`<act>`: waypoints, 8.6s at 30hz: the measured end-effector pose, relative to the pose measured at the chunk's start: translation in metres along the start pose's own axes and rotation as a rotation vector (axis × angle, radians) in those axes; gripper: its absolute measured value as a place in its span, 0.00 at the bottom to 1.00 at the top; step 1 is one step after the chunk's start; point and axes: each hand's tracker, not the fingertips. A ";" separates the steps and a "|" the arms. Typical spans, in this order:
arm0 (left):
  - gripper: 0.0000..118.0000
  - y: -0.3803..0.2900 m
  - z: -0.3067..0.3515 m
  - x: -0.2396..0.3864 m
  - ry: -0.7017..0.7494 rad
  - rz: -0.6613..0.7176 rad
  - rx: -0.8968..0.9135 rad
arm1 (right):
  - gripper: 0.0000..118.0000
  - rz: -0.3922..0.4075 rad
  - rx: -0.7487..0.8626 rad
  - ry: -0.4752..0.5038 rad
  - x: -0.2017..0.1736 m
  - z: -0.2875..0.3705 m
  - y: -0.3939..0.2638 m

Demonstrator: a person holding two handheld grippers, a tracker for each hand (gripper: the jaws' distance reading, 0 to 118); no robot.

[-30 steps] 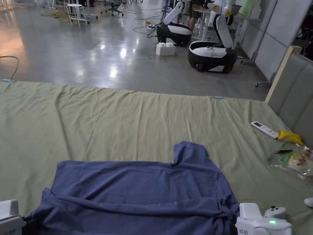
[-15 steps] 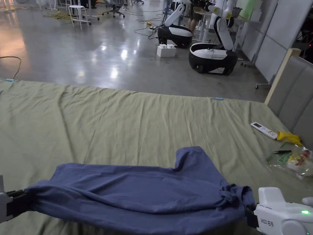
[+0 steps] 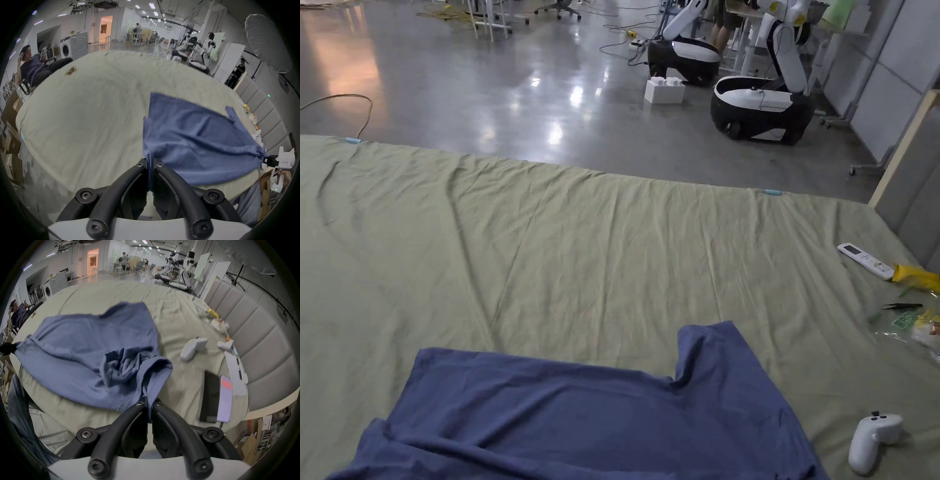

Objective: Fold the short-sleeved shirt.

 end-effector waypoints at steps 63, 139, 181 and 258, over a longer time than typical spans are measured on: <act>0.04 0.139 -0.063 0.046 -0.045 -0.029 0.221 | 0.03 -0.180 0.859 -0.045 -0.093 0.058 0.124; 0.04 0.151 -0.058 0.056 -0.021 -0.145 0.205 | 0.02 -0.134 0.322 0.100 0.026 -0.044 0.192; 0.13 -0.016 -0.061 -0.019 -0.038 -0.052 -0.055 | 0.12 -0.031 0.025 0.016 -0.024 -0.042 -0.022; 0.46 0.013 -0.125 -0.117 -0.726 0.509 -0.183 | 0.02 -0.086 0.786 -0.046 -0.124 0.056 0.123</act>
